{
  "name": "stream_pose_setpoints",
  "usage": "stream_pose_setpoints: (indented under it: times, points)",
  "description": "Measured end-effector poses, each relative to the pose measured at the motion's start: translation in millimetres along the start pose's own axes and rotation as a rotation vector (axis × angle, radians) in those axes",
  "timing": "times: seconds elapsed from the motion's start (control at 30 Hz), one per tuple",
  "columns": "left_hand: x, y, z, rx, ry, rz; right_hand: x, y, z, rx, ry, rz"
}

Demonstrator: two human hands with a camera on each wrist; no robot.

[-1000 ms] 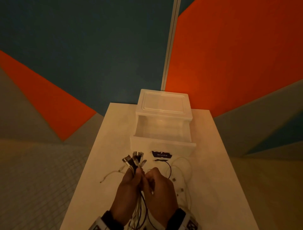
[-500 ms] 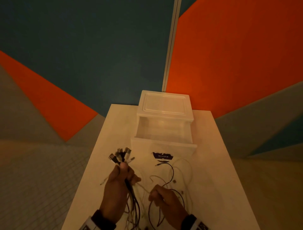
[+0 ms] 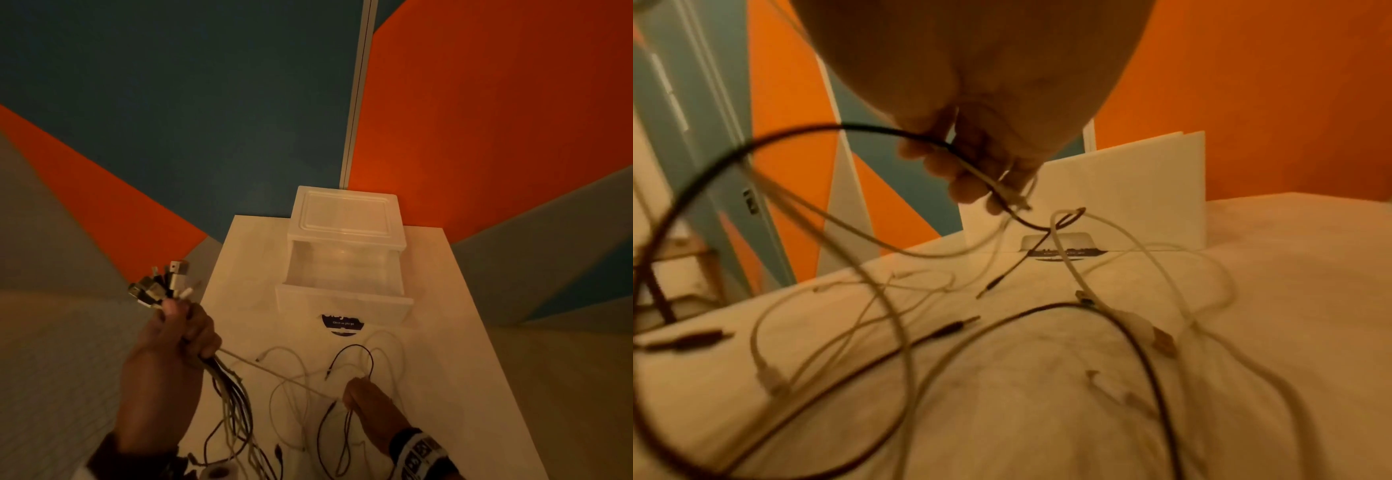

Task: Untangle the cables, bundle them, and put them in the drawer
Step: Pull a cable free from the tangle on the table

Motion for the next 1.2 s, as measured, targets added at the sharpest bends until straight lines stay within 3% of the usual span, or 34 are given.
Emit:
stream_pose_setpoints:
  times: [0.3, 0.43, 0.53, 0.6, 0.67, 0.7, 0.77, 0.87, 1.0, 1.13, 1.17, 1.2]
  points:
    - [-4, 3, -13, 0.009, -0.043, 0.035, -7, -14, -17, 0.218, 0.001, 0.071]
    - [-5, 1, -25, 0.042, -0.075, 0.052, 1, -20, -57, 0.232, -0.174, 0.096]
    - [-6, -1, -34, 0.181, -0.047, 0.162, 5, -14, -68, 0.116, -0.286, 0.002]
    - [-4, -6, -31, 0.135, -0.035, 0.154, 2, 6, -42, 0.050, -0.247, -0.182]
    - [-1, -12, -22, 0.046, -0.021, 0.111, 2, 31, 10, -0.149, -0.108, -0.350]
    - [1, -18, -19, 0.032, -0.011, 0.109, 2, 40, 41, -0.260, -0.035, -0.354]
    - [2, -27, -12, 0.028, 0.017, 0.127, 1, 44, 94, -0.422, 0.102, -0.230]
    - [1, -30, -6, 0.039, 0.065, 0.142, -6, 33, 143, -0.387, 0.225, -0.018]
    - [4, -39, -5, 0.012, 0.092, 0.175, -8, 38, 156, -0.470, 0.229, -0.037]
    - [13, -41, -11, -0.028, 0.095, 0.179, 3, 71, 132, -0.633, 0.131, -0.395]
    - [16, -41, -13, -0.031, 0.095, 0.180, 8, 76, 131, -0.620, 0.148, -0.421]
    - [18, -40, -13, -0.030, 0.094, 0.181, 12, 77, 141, -0.592, 0.201, -0.338]
Point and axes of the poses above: each hand's wrist, its own x-axis away from the middle knuckle, its own y-axis out of the back of the hand, z = x × y, the point moved 7 cm from there along -x, towards the middle knuckle, and after that the axes turned 1 degree about x, right-handed, at the moved point
